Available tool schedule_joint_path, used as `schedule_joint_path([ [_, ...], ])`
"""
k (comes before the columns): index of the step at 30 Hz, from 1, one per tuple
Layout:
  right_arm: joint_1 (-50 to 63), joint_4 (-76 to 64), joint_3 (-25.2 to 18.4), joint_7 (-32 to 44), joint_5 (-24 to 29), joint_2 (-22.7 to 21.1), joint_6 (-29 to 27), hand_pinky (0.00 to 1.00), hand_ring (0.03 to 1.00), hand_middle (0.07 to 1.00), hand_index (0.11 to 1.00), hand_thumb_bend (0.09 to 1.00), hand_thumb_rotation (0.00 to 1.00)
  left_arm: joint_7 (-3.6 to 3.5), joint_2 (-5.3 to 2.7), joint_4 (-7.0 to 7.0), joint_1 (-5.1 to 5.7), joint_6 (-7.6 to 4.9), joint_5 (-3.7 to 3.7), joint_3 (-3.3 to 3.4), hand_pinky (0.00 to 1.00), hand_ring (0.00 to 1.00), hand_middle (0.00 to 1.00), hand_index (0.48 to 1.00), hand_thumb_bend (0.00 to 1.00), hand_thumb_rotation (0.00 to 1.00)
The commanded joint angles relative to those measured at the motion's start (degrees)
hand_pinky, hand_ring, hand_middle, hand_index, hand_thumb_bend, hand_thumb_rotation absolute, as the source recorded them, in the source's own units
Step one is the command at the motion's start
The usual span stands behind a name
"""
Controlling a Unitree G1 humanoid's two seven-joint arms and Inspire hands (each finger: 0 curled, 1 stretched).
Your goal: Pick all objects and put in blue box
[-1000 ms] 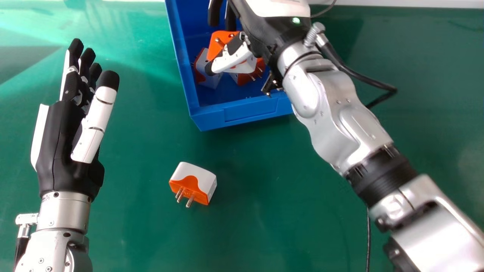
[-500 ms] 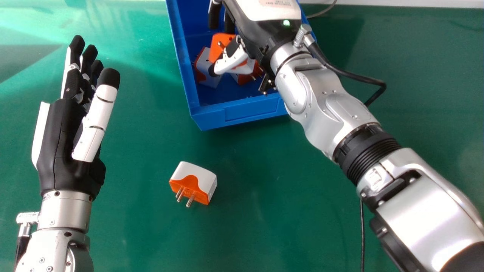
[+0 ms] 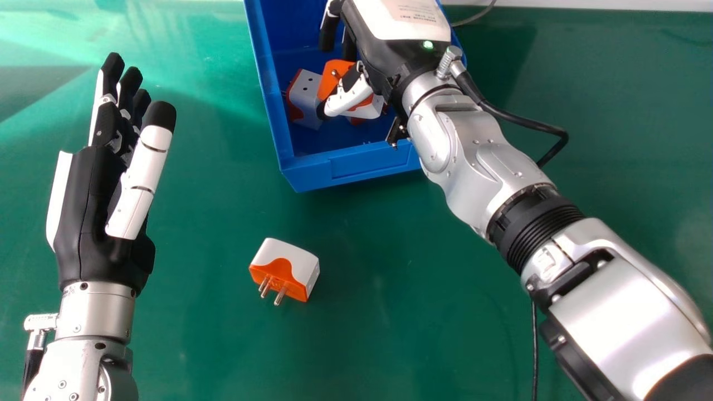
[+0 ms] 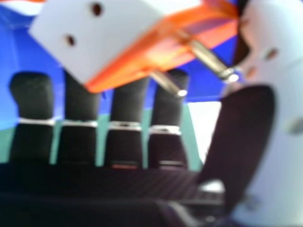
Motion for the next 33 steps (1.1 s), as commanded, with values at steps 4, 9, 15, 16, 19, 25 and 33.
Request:
schedule_joint_path([
  [4, -2.5, -0.6, 0.5, -1.6, 0.3, -0.3, 0.3, 0.25, 0.338, 0.438, 0.535, 0.508, 0.00, 0.38, -0.33, -1.79, 0.51, -1.38, 0.08, 0.09, 1.00, 1.00, 1.00, 0.992, 0.63, 0.66],
  [9, -2.6, -0.6, 1.4, -1.4, -0.3, -0.5, 1.5, 0.24, 0.320, 0.430, 0.535, 0.507, 0.00, 1.41, -0.45, -2.42, 0.70, -1.07, 1.29, -0.18, 1.00, 1.00, 0.99, 0.985, 0.63, 0.66],
  [15, -2.2, -0.8, 2.4, -1.5, -0.7, -0.3, 2.5, 0.22, 0.302, 0.423, 0.536, 0.508, 0.00, 1.68, -0.58, -2.54, 0.58, -0.93, 1.25, -0.24, 1.00, 1.00, 0.99, 0.976, 0.63, 0.67],
  [16, -2.2, -0.7, 2.6, -1.3, -0.7, -0.4, 2.3, 0.22, 0.302, 0.423, 0.536, 0.508, 0.00, 1.80, -0.61, -2.61, 0.57, -0.84, 1.33, -0.25, 1.00, 1.00, 0.99, 0.976, 0.63, 0.67],
  [19, -1.9, -0.6, 3.4, -1.4, -0.9, -0.7, 1.8, 0.23, 0.307, 0.434, 0.530, 0.510, 0.00, 2.27, -0.67, -2.78, 0.54, -0.70, 1.57, -0.35, 1.00, 1.00, 0.99, 0.968, 0.63, 0.67],
  [25, -2.0, -0.6, 5.1, -0.8, -1.4, -1.2, 2.2, 0.27, 0.354, 0.450, 0.524, 0.514, 0.00, 2.66, -0.72, -3.13, 0.46, -0.42, 1.81, -0.45, 1.00, 1.00, 0.98, 0.953, 0.64, 0.68],
  [33, -2.6, -1.0, 4.8, 3.0, -0.2, -0.9, 5.0, 0.30, 0.382, 0.463, 0.498, 0.504, 0.08, 2.61, -0.89, -3.46, 0.21, -0.25, 1.60, -0.52, 1.00, 1.00, 0.98, 0.952, 0.64, 0.68],
])
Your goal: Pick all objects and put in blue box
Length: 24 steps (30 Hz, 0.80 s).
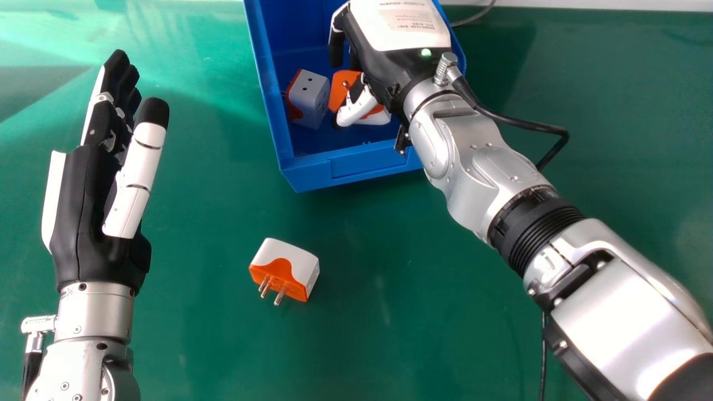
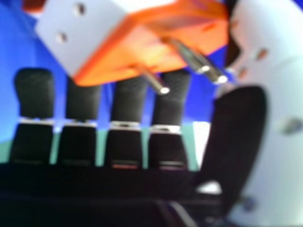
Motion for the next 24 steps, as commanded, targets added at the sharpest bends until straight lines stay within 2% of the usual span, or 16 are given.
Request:
schedule_joint_path([
  [1, -2.6, -1.2, -0.3, 0.4, 0.2, -0.1, 0.7, 0.31, 0.393, 0.473, 0.496, 0.502, 0.10, 0.21, -0.18, -1.83, -0.17, -0.34, -0.23, -0.28, 1.00, 1.00, 0.98, 0.953, 0.64, 0.68],
  [2, -2.5, -1.4, -0.3, 0.5, 0.2, -0.1, 0.8, 0.32, 0.405, 0.485, 0.495, 0.500, 0.11, 0.06, -0.24, -1.78, -0.20, -0.37, -0.52, -0.23, 1.00, 1.00, 0.98, 0.954, 0.64, 0.68],
  [3, -2.4, -1.5, -0.3, 0.2, 0.1, -0.1, 0.8, 0.34, 0.420, 0.498, 0.503, 0.498, 0.19, -0.06, -0.27, -1.74, -0.21, -0.44, -0.66, -0.20, 1.00, 1.00, 0.98, 0.956, 0.63, 0.68],
  [4, -2.3, -1.6, -0.2, -0.1, 0.0, -0.2, 0.8, 0.34, 0.420, 0.498, 0.503, 0.498, 0.19, -0.12, -0.29, -1.73, -0.23, -0.49, -0.72, -0.18, 1.00, 1.00, 0.98, 0.956, 0.63, 0.68],
  [7, -2.2, -1.9, -0.2, 0.0, 0.0, -0.2, 0.9, 0.38, 0.472, 0.545, 0.528, 0.506, 0.34, -0.10, -0.24, -1.79, -0.21, -0.59, -0.23, -0.20, 1.00, 1.00, 0.98, 0.958, 0.63, 0.67],
  [10, -2.1, -2.1, -0.4, 0.4, 0.2, 0.0, 1.6, 0.42, 0.512, 0.581, 0.550, 0.517, 0.42, -0.09, -0.25, -1.63, -0.33, -0.60, -0.20, -0.09, 1.00, 1.00, 0.98, 0.960, 0.63, 0.68],
  [13, -2.3, -2.1, 0.0, 0.6, -0.3, 0.0, 2.5, 0.45, 0.535, 0.603, 0.567, 0.525, 0.45, -0.29, -0.44, -1.58, -0.52, -0.42, -1.06, 0.05, 1.00, 1.00, 0.98, 0.961, 0.64, 0.68],
  [17, -2.4, -2.6, 0.2, 1.5, -0.3, 0.2, 3.9, 0.47, 0.560, 0.629, 0.595, 0.537, 0.50, -0.16, -0.38, -1.58, -0.68, -0.36, -0.91, 0.03, 1.00, 1.00, 0.98, 0.960, 0.64, 0.67],
  [24, -2.0, -3.6, 0.1, 1.9, 0.0, -0.1, 4.0, 0.51, 0.594, 0.665, 0.628, 0.549, 0.52, -0.19, -0.33, -1.71, -0.84, -0.01, -1.16, 0.10, 1.00, 1.00, 0.98, 0.958, 0.64, 0.67],
])
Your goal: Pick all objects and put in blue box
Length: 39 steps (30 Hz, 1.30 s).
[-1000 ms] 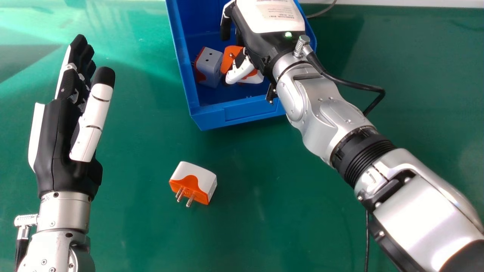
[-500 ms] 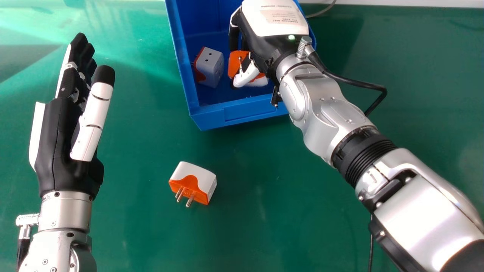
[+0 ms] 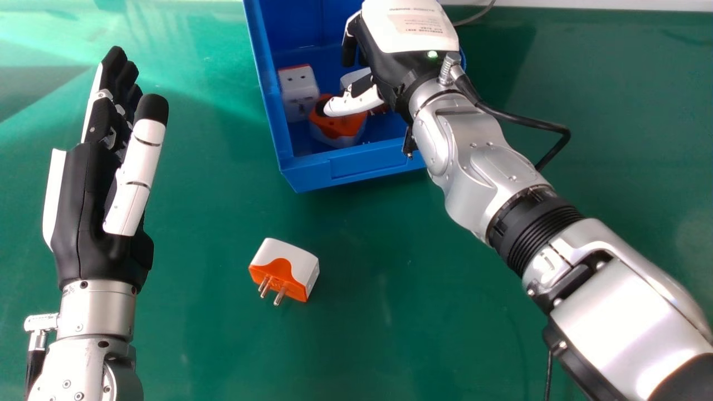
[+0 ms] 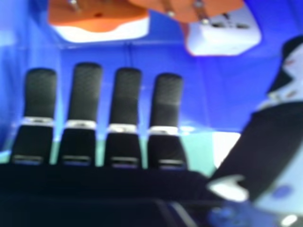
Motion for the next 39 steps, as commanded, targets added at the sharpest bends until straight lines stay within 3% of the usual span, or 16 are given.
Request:
schedule_joint_path([
  [1, -1.9, -1.7, -0.2, -0.1, 0.1, -0.1, -0.3, 0.51, 0.598, 0.668, 0.631, 0.550, 0.52, -0.04, 0.18, -1.62, -0.42, -0.29, -0.59, 0.06, 1.00, 1.00, 0.98, 0.959, 0.64, 0.67],
  [9, -1.3, -2.7, -0.3, 0.1, 0.3, -0.2, -0.3, 0.53, 0.612, 0.680, 0.642, 0.553, 0.52, -0.45, 0.60, -1.15, -0.60, -0.70, -0.24, 0.06, 1.00, 1.00, 0.98, 0.961, 0.64, 0.67],
  [13, -0.9, -3.4, -0.2, -0.5, 0.1, -0.4, -0.4, 0.53, 0.609, 0.680, 0.644, 0.552, 0.52, -0.26, 0.13, -1.51, -0.54, -0.22, -0.85, 0.03, 1.00, 1.00, 0.98, 0.957, 0.64, 0.66],
  [16, -0.1, -4.6, 0.2, -1.3, -0.5, -1.1, -1.1, 0.53, 0.608, 0.685, 0.651, 0.554, 0.52, -0.05, 0.23, -1.72, -0.39, -0.21, -0.23, -0.10, 1.00, 1.00, 0.98, 0.956, 0.64, 0.66],
  [22, 2.1, -9.3, 0.7, -2.4, -1.4, -3.2, -2.6, 0.51, 0.605, 0.679, 0.670, 0.549, 0.52, 0.08, 0.24, -1.23, -0.54, -0.69, 0.32, -0.13, 1.00, 1.00, 0.98, 0.953, 0.64, 0.67],
  [26, 5.8, -17.4, -0.3, -1.5, -1.4, -4.9, -1.5, 0.51, 0.603, 0.670, 0.669, 0.536, 0.51, 0.39, 0.00, -1.55, -0.31, -0.37, 0.37, -0.17, 1.00, 1.00, 0.98, 0.950, 0.64, 0.67],
  [29, 9.4, -25.8, -1.0, 1.3, -1.7, -6.7, 0.5, 0.53, 0.627, 0.685, 0.683, 0.525, 0.51, 0.20, 0.12, -1.36, -0.22, -0.70, 0.58, -0.12, 1.00, 1.00, 0.97, 0.948, 0.64, 0.67],
  [39, 23.3, -54.7, -3.6, 9.1, -5.0, -12.0, 7.4, 0.58, 0.687, 0.736, 0.730, 0.495, 0.51, 0.26, -0.07, -1.54, 0.01, 0.03, -0.06, 0.29, 1.00, 1.00, 0.97, 0.952, 0.64, 0.67],
])
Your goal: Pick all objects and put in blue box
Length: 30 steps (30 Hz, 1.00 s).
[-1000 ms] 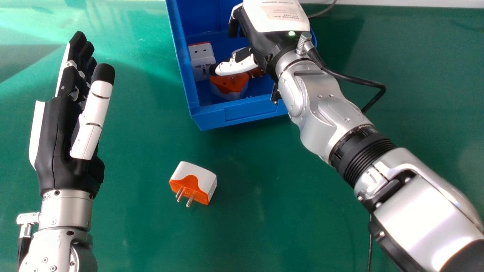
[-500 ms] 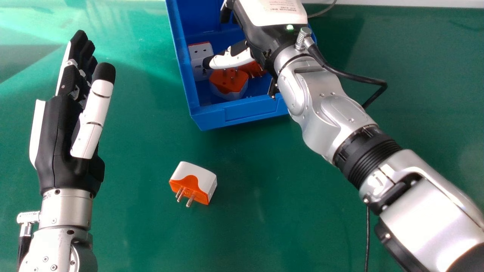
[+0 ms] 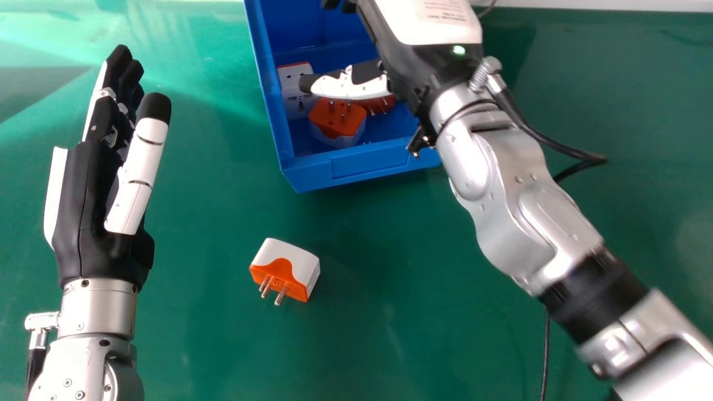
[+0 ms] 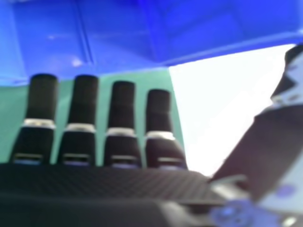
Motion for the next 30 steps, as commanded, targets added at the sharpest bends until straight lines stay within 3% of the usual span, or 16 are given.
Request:
schedule_joint_path([
  [1, 2.7, -7.8, -1.4, 1.3, -2.2, -1.5, 0.8, 0.59, 0.697, 0.745, 0.738, 0.487, 0.52, 0.31, 0.10, -1.18, 0.03, -0.32, -0.25, 0.18, 1.00, 1.00, 0.97, 0.951, 0.64, 0.67],
  [3, 5.8, -12.8, -2.1, 2.4, -2.7, -1.8, 1.5, 0.59, 0.710, 0.755, 0.744, 0.478, 0.51, 0.35, 0.18, -0.89, -0.03, -0.52, 0.09, 0.19, 1.00, 0.99, 0.97, 0.949, 0.64, 0.67],
  [8, 13.9, -23.4, -3.2, 2.9, -3.7, -1.9, 0.8, 0.59, 0.718, 0.763, 0.749, 0.481, 0.49, 0.26, 0.26, -0.44, -0.27, -0.59, 0.11, 0.23, 1.00, 0.99, 0.97, 0.948, 0.64, 0.67],
  [12, 20.7, -29.5, -3.2, 2.0, -3.9, -1.8, -1.4, 0.56, 0.705, 0.752, 0.739, 0.484, 0.47, 0.03, 0.25, -0.46, -0.13, -0.53, -0.31, 0.37, 1.00, 1.00, 0.98, 0.953, 0.63, 0.67],
  [18, 30.2, -36.1, -3.3, 1.1, -4.6, -2.6, -6.8, 0.54, 0.689, 0.730, 0.716, 0.475, 0.49, 0.87, -0.27, -1.41, 0.54, -0.36, 0.16, 0.26, 1.00, 0.99, 0.97, 0.950, 0.64, 0.66],
  [26, 40.9, -38.8, -4.6, 1.0, 0.8, -5.1, -17.3, 0.53, 0.670, 0.722, 0.714, 0.451, 0.52, -0.91, 0.12, -0.55, 1.07, -0.96, -2.11, 1.39, 1.00, 0.99, 0.97, 0.950, 0.63, 0.65],
  [30, 45.5, -39.8, -4.8, 2.4, 2.3, -6.6, -20.8, 0.53, 0.672, 0.723, 0.716, 0.445, 0.55, -1.16, 0.17, -0.51, 1.37, -1.15, -2.44, 1.74, 0.99, 0.98, 0.97, 0.944, 0.63, 0.64],
])
